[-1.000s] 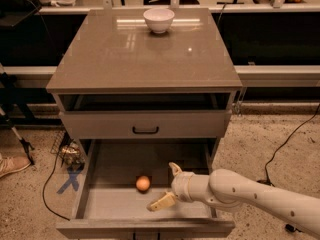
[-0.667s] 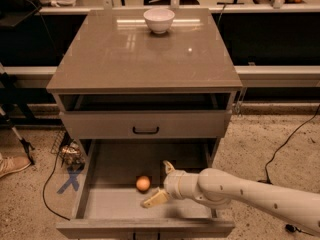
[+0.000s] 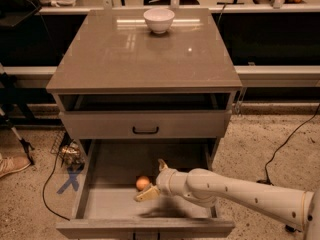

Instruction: Pick orange from middle drawer and place on counter

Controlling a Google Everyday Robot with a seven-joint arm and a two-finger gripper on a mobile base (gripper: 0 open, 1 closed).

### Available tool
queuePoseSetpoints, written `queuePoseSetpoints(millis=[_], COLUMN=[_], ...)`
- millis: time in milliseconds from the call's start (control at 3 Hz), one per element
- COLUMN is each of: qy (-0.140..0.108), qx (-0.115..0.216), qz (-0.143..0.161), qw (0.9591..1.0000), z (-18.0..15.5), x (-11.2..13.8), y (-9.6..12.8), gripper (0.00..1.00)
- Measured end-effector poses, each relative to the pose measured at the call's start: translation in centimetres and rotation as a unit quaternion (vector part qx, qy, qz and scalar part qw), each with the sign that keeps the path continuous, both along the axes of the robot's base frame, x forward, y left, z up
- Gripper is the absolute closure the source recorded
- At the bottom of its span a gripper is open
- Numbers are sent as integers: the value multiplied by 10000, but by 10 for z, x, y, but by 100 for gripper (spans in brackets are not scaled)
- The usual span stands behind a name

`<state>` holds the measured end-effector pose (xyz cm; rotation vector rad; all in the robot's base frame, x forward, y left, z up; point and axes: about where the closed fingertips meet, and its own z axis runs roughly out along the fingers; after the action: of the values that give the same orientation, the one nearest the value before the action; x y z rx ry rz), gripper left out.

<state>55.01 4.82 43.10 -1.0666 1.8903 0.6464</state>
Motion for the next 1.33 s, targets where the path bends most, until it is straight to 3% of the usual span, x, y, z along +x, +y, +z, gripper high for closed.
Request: queuePoseSetpoints(millis=[1333], qy=[99], qx=[-145], qz=[94], qw=[9998], z=[-43], x=[11], y=[28], gripper=[0])
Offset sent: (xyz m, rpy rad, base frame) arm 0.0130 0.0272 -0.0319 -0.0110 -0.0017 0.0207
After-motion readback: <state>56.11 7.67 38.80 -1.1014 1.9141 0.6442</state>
